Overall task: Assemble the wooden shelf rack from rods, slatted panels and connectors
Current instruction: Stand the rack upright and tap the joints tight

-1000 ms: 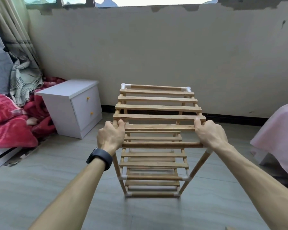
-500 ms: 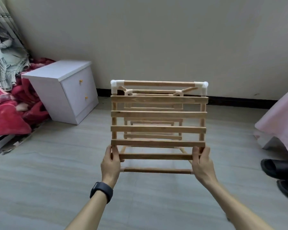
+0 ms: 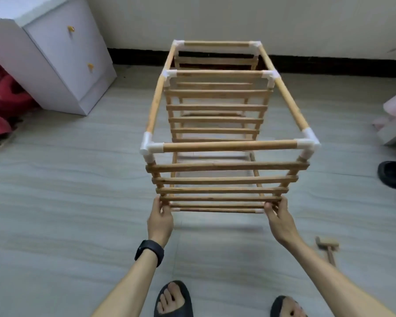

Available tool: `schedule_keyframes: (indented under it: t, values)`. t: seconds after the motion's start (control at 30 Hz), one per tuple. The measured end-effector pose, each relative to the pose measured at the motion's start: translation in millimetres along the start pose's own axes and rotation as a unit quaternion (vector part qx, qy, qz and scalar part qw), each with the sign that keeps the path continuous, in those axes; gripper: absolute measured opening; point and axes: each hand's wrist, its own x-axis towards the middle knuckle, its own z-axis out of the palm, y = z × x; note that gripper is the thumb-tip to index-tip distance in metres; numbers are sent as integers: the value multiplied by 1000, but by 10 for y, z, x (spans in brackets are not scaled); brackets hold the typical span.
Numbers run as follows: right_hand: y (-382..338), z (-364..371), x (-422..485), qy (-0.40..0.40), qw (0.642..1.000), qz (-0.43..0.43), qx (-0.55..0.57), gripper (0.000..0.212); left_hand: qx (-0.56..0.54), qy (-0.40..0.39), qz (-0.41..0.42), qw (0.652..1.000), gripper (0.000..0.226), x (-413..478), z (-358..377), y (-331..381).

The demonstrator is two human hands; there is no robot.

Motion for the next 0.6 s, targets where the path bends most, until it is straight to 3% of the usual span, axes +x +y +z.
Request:
schedule_keyframes:
  t: [0.43,0.53,0.6]
  values:
    - [235,96,-112,-23,996,45,-75,20,56,-72,-52,994,22,22,28,-336]
    - [126,-139,-56,-52,988,62,-129,37,140,-155,-60,976,35,101,-190,-237]
    - [1,-400,6,-44,986,61,-147,37,228,-195,-70,951,42,229,-426,-67]
